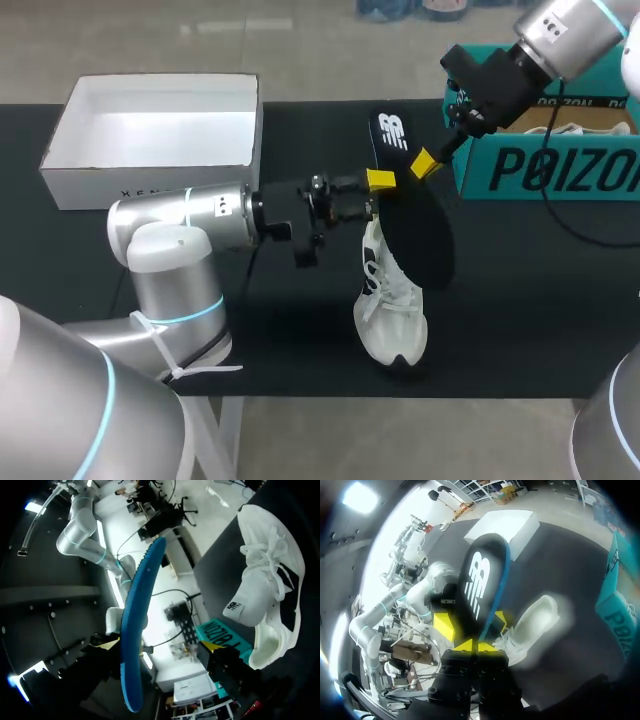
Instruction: Take the shoe out of the shoebox, open the shoe tongue, remove and reinsert the insole, then place the shoe into the shoebox
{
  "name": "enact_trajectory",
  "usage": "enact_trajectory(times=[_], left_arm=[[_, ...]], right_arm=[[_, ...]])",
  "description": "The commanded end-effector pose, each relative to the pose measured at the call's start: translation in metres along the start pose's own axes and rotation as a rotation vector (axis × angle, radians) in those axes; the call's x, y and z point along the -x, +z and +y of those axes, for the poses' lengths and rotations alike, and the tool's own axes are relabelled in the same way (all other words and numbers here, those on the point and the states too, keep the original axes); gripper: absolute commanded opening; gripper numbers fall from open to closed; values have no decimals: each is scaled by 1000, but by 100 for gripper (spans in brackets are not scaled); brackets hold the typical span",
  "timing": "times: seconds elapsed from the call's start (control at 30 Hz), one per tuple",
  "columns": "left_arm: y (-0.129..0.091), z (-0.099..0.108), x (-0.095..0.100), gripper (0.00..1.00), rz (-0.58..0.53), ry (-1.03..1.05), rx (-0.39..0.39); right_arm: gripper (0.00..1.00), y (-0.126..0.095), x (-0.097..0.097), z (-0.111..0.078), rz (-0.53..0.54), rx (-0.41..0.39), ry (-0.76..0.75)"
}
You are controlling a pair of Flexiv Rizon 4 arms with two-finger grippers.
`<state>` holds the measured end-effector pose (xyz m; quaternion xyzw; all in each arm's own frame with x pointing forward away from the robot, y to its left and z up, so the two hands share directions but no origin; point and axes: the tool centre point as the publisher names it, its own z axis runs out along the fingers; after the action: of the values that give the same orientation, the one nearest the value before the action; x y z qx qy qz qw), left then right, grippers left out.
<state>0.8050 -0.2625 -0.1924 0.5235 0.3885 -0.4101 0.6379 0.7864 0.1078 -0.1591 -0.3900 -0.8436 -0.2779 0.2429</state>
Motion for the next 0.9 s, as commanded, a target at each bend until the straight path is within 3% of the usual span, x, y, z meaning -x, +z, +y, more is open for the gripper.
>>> enact_trajectory(times=[0.03, 0.37, 0.4, 0.43, 0.5, 0.9], left_arm=[[10, -1, -5, 100, -3, 5, 3], [17, -12, -4, 97, 14, 31, -14], [17, -12, -4, 79, 14, 32, -14], [17, -12, -4, 46, 13, 33, -13], [16, -11, -3, 0, 13, 38, -7], [12, -8, 1, 0, -22, 16, -28]], right_arm=[[0, 5, -2, 3, 4, 1, -1], [0, 2, 1, -1, 0, 7, 6], [0, 2, 1, -2, -1, 8, 7], [0, 2, 1, -2, -1, 9, 8], [0, 2, 2, -3, -1, 11, 10], [0, -1, 1, -4, -7, 12, 15]])
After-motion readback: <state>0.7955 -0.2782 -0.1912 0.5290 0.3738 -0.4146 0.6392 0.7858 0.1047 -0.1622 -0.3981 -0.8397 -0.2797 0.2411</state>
